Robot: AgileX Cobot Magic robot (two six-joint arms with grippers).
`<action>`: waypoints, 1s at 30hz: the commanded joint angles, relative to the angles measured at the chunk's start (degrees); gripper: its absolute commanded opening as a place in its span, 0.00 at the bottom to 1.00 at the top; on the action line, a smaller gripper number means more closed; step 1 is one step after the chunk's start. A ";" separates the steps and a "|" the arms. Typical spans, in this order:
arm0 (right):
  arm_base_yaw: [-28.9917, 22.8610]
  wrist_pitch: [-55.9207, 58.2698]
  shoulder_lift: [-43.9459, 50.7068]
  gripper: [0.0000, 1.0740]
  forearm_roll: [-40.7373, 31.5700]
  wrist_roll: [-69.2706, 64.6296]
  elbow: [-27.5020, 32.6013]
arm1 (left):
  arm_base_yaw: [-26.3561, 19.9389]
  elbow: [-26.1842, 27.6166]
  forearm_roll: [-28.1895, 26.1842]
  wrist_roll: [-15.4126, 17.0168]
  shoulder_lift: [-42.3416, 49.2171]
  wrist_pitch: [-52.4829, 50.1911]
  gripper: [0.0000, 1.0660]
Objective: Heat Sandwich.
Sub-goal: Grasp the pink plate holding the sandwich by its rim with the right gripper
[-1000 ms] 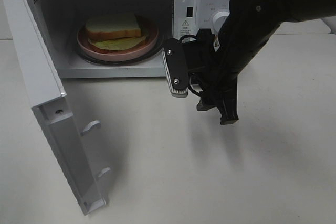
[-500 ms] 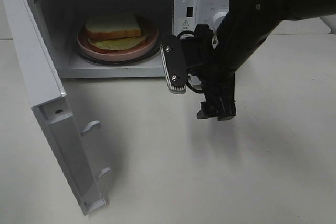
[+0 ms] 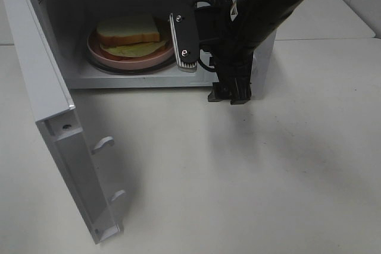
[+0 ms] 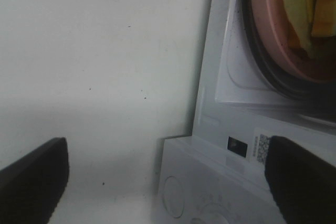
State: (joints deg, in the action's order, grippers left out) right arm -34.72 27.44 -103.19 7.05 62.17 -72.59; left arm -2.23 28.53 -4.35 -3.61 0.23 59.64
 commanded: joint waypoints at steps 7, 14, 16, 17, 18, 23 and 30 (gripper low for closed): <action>-1.72 -0.69 -3.84 0.88 0.92 1.43 -5.56 | 0.06 -0.17 0.00 0.11 1.43 -0.11 0.95; -2.64 -1.03 -8.31 0.86 1.78 2.29 -11.06 | 0.06 -0.17 0.00 0.11 1.43 -0.11 0.95; -2.64 -1.78 -10.14 0.86 1.72 2.35 -13.01 | 0.06 -0.17 0.00 0.11 1.43 -0.11 0.95; -2.64 -1.78 -10.14 0.86 1.72 2.35 -13.01 | 0.06 -0.17 0.00 0.11 1.43 -0.11 0.95; -2.64 -1.83 -10.94 0.86 1.72 2.29 -13.75 | 0.06 -0.17 0.00 0.11 1.43 -0.11 0.95; -2.64 -2.75 -14.73 0.85 1.72 2.23 -16.90 | 0.06 -0.17 0.00 0.11 1.43 -0.11 0.95; -2.64 -2.86 -19.94 0.83 1.72 2.18 -21.72 | 0.06 -0.17 0.00 0.11 1.43 -0.11 0.95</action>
State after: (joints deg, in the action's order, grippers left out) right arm -37.30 24.92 -122.15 8.65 64.06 -93.05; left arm -2.23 28.53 -4.35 -3.61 0.23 59.64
